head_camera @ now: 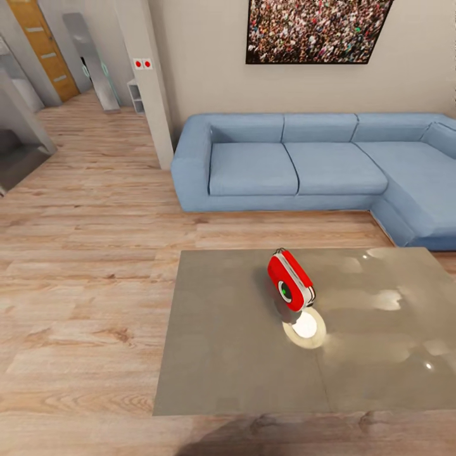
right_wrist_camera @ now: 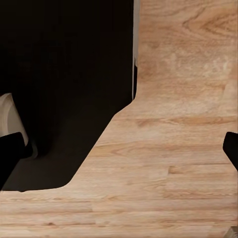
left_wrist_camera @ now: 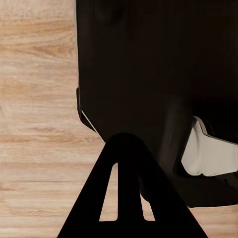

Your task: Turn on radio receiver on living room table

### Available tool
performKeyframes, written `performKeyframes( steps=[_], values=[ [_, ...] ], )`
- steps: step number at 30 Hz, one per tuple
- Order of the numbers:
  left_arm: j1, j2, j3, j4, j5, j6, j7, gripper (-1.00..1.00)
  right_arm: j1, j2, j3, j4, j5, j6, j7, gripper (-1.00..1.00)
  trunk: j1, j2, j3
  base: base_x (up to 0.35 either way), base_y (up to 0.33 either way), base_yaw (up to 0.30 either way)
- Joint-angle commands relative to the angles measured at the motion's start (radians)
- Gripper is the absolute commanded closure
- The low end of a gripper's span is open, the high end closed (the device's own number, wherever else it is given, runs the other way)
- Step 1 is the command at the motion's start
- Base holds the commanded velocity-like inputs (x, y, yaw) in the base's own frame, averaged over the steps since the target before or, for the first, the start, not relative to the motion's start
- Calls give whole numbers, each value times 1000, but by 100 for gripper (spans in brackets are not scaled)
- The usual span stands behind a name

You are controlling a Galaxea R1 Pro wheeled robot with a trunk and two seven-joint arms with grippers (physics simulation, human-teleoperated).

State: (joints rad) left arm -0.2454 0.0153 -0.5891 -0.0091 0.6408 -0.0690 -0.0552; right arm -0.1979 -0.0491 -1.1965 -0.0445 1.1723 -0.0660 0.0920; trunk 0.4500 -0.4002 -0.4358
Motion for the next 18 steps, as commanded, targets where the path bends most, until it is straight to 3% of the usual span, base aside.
performKeyframes(
  steps=[1, 18],
  values=[
    [0, 0, 0, 0, 0, 0, 0, 100, 0, 0, 0, 0, 0, 0, 0, -100, 0, 0, 2, 0, 0, 0],
    [0, 0, 0, 0, 0, 0, 0, 100, 0, 0, 0, 0, -2, 0, 0, -100, 0, 0, 28, 0, 0, 0]
  ],
)
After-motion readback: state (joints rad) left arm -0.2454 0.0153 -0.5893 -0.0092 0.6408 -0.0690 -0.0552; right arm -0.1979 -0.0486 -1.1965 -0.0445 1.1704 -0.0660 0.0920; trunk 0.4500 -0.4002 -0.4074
